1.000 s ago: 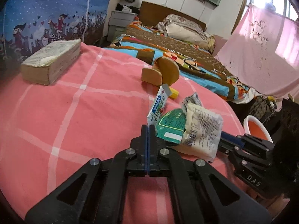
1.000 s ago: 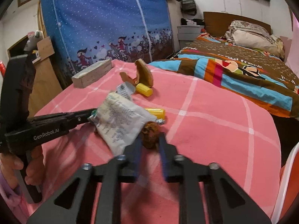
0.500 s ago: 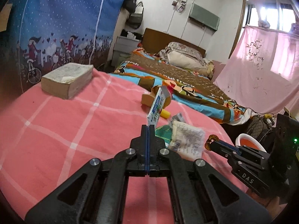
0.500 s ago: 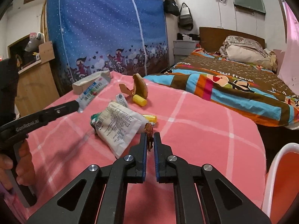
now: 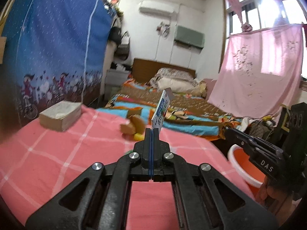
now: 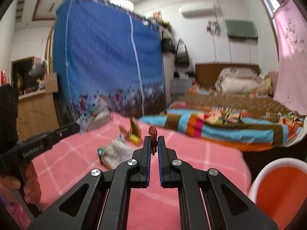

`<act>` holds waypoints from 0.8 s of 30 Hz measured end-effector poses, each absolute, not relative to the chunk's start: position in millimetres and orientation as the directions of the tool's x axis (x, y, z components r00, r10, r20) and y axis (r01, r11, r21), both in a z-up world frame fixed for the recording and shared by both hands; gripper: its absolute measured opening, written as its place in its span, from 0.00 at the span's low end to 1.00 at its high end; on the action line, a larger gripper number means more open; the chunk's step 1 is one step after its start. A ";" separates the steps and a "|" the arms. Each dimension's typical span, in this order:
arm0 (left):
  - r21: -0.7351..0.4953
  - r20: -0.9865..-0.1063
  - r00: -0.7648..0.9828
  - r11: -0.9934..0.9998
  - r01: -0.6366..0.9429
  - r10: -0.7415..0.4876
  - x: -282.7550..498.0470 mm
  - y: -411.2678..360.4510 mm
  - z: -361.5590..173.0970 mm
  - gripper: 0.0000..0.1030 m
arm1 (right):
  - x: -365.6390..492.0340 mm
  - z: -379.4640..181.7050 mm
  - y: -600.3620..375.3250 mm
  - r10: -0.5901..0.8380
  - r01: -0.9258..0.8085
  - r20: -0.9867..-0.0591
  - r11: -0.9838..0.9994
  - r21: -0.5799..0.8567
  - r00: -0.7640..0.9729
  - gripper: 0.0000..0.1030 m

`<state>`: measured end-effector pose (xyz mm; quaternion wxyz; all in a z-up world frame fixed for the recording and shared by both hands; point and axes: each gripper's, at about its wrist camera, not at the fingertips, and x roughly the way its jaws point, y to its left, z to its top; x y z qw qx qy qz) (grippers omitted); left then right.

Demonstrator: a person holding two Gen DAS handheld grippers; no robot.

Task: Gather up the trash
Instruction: 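Lift both held items and carry them over the orange bucket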

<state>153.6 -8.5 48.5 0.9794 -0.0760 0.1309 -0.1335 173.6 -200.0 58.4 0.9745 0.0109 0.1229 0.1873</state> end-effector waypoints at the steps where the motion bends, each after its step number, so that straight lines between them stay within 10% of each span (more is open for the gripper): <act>1: -0.188 -0.226 0.928 0.948 0.256 -0.296 151.0 -13.8 50.4 0.03 | 169.1 61.6 -203.5 0.363 -0.358 -0.209 0.932 0.063 0.908 0.05; 24: -0.144 -0.211 0.792 0.819 0.555 -0.573 139.2 -175.4 64.3 0.03 | 107.9 88.5 -330.1 0.071 -0.066 -0.037 0.990 0.124 0.997 0.05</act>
